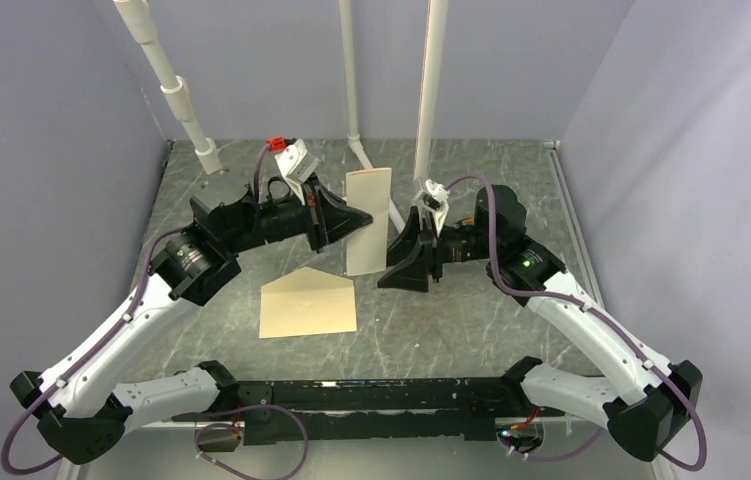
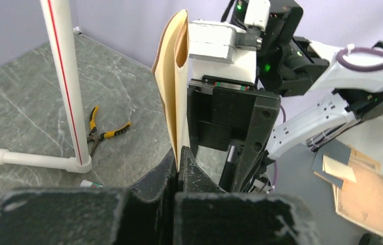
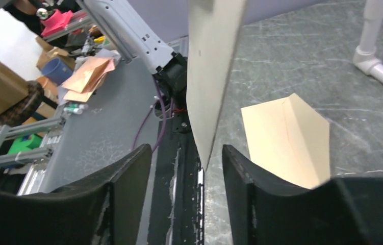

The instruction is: Place the letter into the envelope and seal it

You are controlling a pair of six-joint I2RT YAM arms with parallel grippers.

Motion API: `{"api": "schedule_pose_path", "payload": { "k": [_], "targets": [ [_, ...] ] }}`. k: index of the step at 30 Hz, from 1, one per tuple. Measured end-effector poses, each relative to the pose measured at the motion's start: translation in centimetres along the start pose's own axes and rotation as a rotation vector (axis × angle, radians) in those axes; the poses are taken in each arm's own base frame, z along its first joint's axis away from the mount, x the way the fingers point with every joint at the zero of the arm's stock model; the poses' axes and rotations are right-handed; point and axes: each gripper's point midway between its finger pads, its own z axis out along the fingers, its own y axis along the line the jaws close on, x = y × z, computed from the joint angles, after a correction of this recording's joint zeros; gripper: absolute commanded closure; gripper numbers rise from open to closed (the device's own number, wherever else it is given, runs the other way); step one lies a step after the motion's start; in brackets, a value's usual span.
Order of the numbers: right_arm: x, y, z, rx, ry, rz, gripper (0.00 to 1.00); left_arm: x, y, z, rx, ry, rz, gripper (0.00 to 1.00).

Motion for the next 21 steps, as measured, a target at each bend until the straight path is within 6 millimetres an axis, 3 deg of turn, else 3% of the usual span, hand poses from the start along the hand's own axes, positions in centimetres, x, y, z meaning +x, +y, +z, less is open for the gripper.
{"api": "schedule_pose_path", "payload": {
  "k": [7, 14, 17, 20, 21],
  "targets": [
    [-1.7, -0.9, -0.4, 0.111, -0.061, -0.018, 0.32, 1.4, -2.0, -1.0, 0.129, 0.097, 0.094, 0.97],
    [-7.4, 0.6, -1.3, 0.147, -0.202, -0.135, 0.4, 3.2, -4.2, -2.2, 0.28, 0.194, 0.144, 0.98],
    [-9.5, 1.8, -1.6, 0.123, -0.252, -0.167, 0.5, 3.9, -4.6, -2.4, 0.324, 0.22, 0.148, 0.98],
    [-11.1, 2.6, -1.7, 0.107, -0.282, -0.175, 0.71, 4.6, -4.7, -2.4, 0.348, 0.247, 0.137, 0.98],
    [-11.5, 2.7, -1.7, 0.108, -0.288, -0.171, 0.83, 4.8, -4.7, -2.3, 0.352, 0.255, 0.136, 0.97]
  ]
}}
